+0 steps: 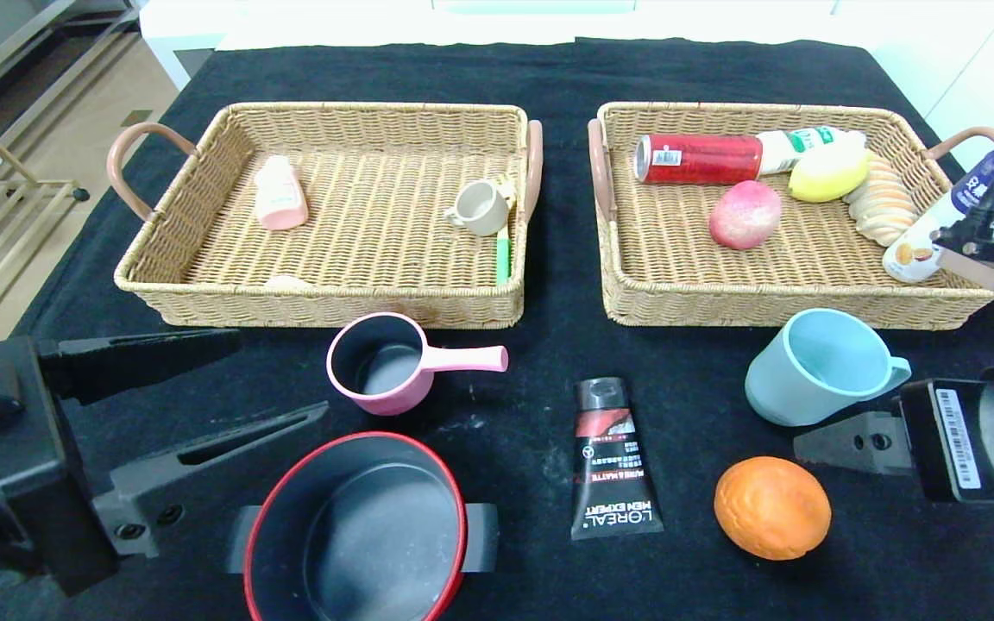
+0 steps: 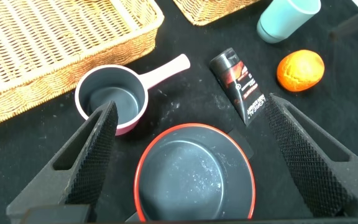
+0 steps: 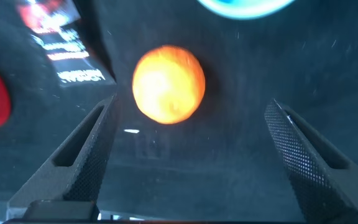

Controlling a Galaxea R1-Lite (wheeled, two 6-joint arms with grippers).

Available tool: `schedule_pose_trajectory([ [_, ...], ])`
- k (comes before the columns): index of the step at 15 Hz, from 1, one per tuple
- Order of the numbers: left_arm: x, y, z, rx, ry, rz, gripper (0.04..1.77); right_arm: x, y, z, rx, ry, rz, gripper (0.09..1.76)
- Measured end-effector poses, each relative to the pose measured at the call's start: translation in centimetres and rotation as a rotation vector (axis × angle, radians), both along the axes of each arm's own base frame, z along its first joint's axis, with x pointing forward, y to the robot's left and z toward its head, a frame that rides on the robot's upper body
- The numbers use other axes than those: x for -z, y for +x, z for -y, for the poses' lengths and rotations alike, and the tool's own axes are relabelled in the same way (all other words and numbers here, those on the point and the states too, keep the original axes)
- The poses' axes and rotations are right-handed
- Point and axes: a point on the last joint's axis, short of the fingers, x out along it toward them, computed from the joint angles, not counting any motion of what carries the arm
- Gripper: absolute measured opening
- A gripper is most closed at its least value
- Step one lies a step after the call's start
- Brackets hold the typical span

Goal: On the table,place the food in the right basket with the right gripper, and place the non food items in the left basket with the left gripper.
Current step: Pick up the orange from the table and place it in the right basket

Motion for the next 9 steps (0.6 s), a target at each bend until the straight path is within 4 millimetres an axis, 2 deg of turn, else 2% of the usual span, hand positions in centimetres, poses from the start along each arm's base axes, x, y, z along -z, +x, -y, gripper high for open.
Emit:
schedule_pose_trajectory([
  [2, 0.0, 0.0, 0.0, 0.0, 0.0, 0.001, 1.72, 1.1, -0.1, -0.4, 0.026, -0.021, -0.015, 1.7],
  [9, -0.1, 0.0, 0.0, 0.001, 0.0, 0.003, 1.72, 3.0, 1.2, -2.5, 0.058, -0.027, -0.021, 1.7],
])
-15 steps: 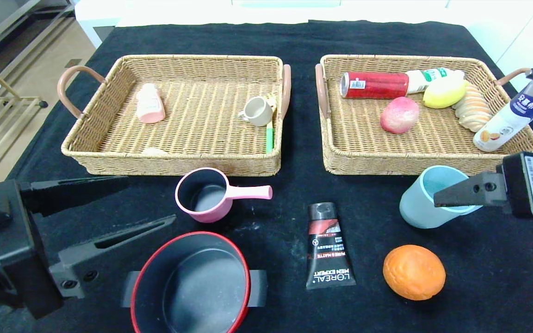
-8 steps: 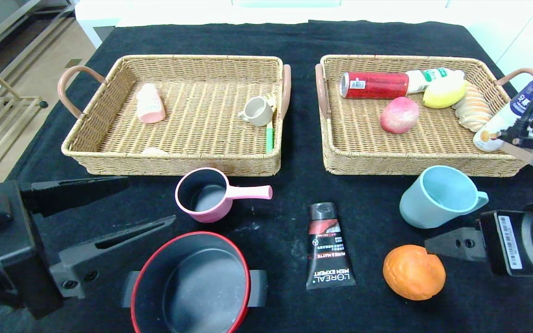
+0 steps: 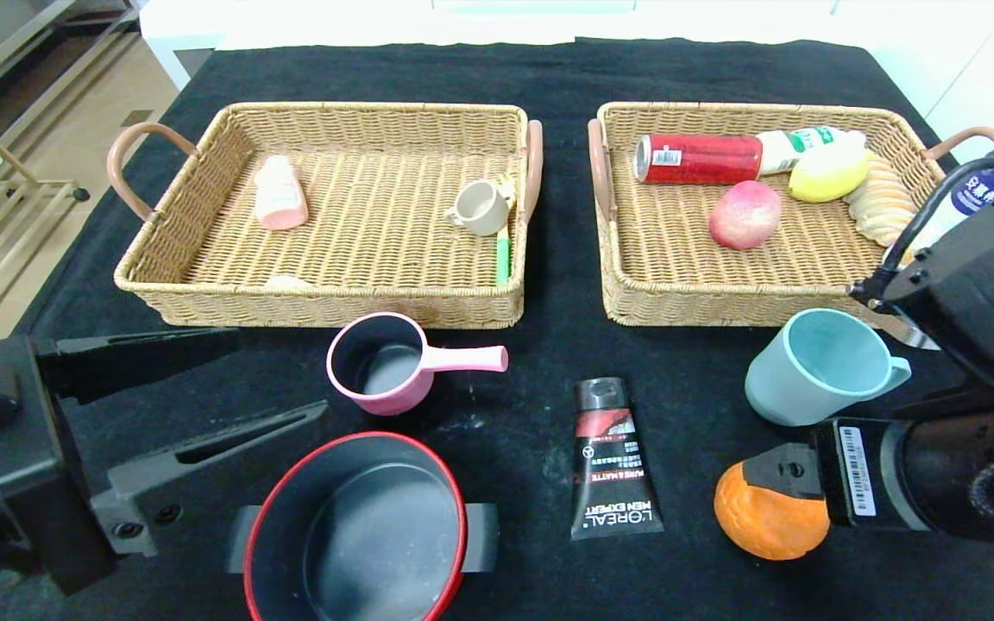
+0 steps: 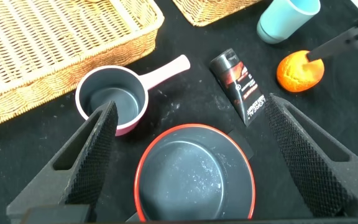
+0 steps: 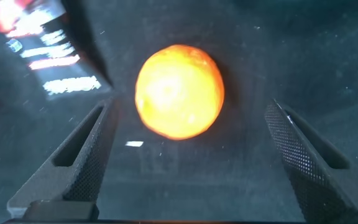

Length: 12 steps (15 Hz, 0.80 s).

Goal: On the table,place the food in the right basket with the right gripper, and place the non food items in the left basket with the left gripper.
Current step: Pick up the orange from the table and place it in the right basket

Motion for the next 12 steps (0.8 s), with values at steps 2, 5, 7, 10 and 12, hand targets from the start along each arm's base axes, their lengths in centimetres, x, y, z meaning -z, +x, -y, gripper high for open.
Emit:
schedule_pose_trajectory([
  [2, -0.1, 0.0, 0.0, 0.0, -0.004, 0.008, 1.72, 0.5, 0.5, -0.5, 0.014, 0.002, 0.006, 1.7],
  [5, -0.1, 0.0, 0.0, 0.001, -0.005, 0.008, 1.72, 1.4, 0.9, -1.0, 0.015, 0.01, 0.014, 1.71],
  [7, -0.1, 0.0, 0.0, 0.001, -0.004, 0.008, 1.72, 2.0, 1.2, -1.0, 0.025, -0.004, 0.004, 1.71],
  [10, -0.1, -0.1, 0.0, 0.001, -0.005, 0.009, 1.72, 2.8, 1.7, -1.3, 0.035, -0.019, 0.0, 1.71],
  [12, -0.1, -0.1, -0.1, 0.001, -0.006, 0.011, 1.72, 3.4, 2.0, -1.6, 0.035, -0.014, 0.004, 1.71],
])
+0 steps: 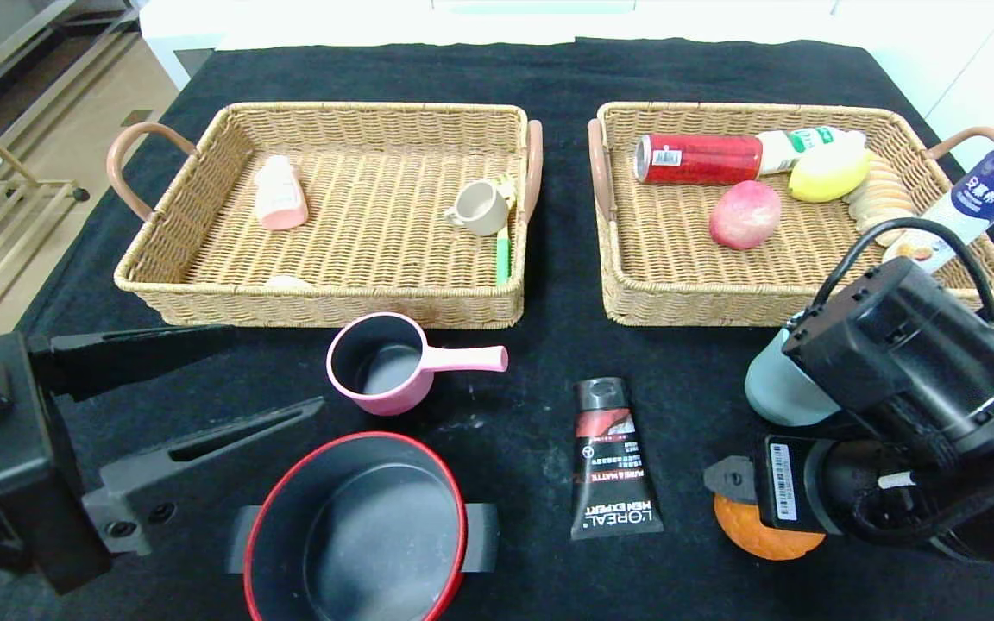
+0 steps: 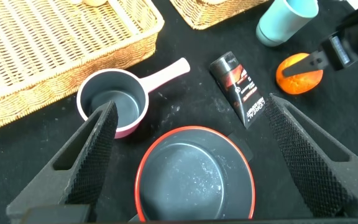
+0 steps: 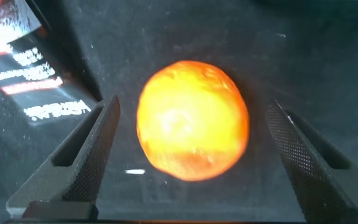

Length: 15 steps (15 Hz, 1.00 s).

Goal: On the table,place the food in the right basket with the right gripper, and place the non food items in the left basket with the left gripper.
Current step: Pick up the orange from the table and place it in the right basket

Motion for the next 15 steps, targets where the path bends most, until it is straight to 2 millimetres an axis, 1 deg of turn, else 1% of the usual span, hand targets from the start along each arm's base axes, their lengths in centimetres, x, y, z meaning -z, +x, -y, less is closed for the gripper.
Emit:
schedule_pose_trajectory([
  [7, 0.0, -0.1, 0.0, 0.002, 0.003, 0.003, 1.72, 1.2, 0.5, -0.5, 0.005, -0.025, -0.027, 1.71],
  [14, 0.0, -0.1, -0.1, 0.001, 0.003, 0.006, 1.72, 1.7, 0.8, -0.8, 0.016, -0.03, -0.04, 1.71],
  [15, 0.0, -0.1, -0.1, 0.001, 0.003, 0.005, 1.72, 1.7, 0.8, -0.8, 0.016, -0.031, -0.042, 1.68],
])
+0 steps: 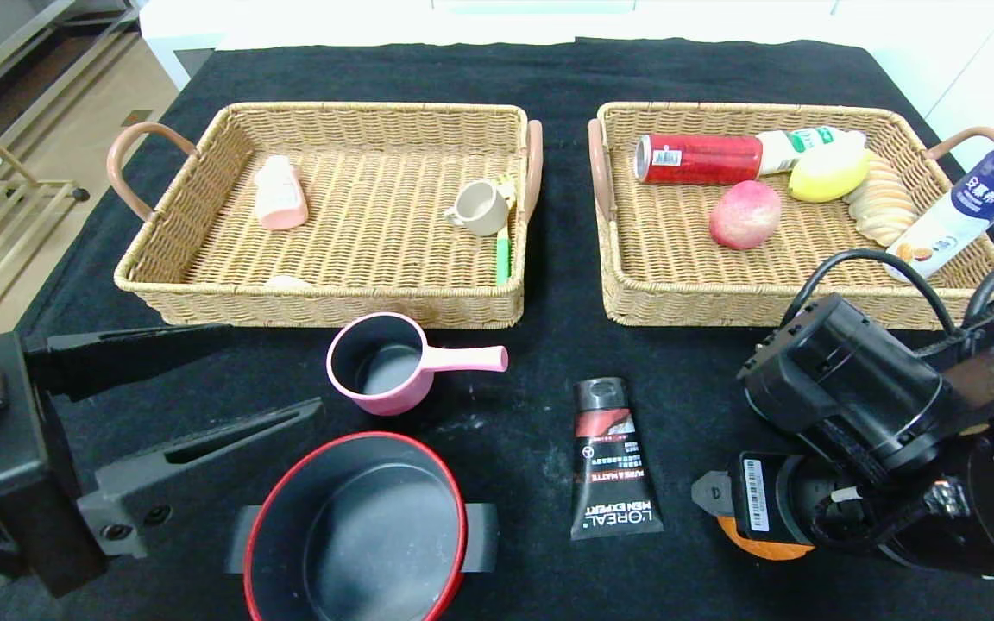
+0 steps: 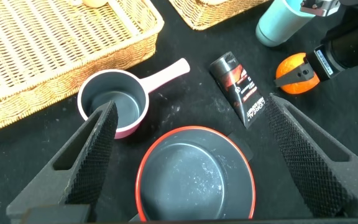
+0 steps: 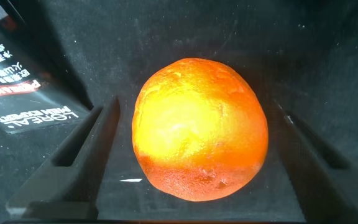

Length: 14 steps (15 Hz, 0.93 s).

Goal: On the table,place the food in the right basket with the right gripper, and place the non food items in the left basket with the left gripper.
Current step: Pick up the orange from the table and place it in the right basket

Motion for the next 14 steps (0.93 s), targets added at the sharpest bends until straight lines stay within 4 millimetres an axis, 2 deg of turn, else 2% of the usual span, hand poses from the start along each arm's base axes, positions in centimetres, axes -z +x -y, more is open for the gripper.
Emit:
schedule_pose_trajectory([
  [2, -0.01, -0.02, -0.01, 0.001, 0.0, 0.001, 1.72, 0.06, 0.02, -0.04, -0.001, -0.003, -0.002, 1.33],
  [3, -0.02, -0.02, -0.01, 0.001, 0.0, 0.002, 1.72, 0.09, 0.06, -0.07, -0.001, -0.003, -0.002, 1.26],
  [5, -0.01, -0.02, -0.01, 0.001, 0.001, 0.002, 1.72, 0.17, 0.09, -0.15, -0.002, -0.006, -0.004, 1.22],
  [14, 0.05, -0.01, 0.0, 0.003, 0.002, -0.001, 1.72, 0.22, 0.0, -0.25, -0.005, -0.012, -0.003, 1.2],
])
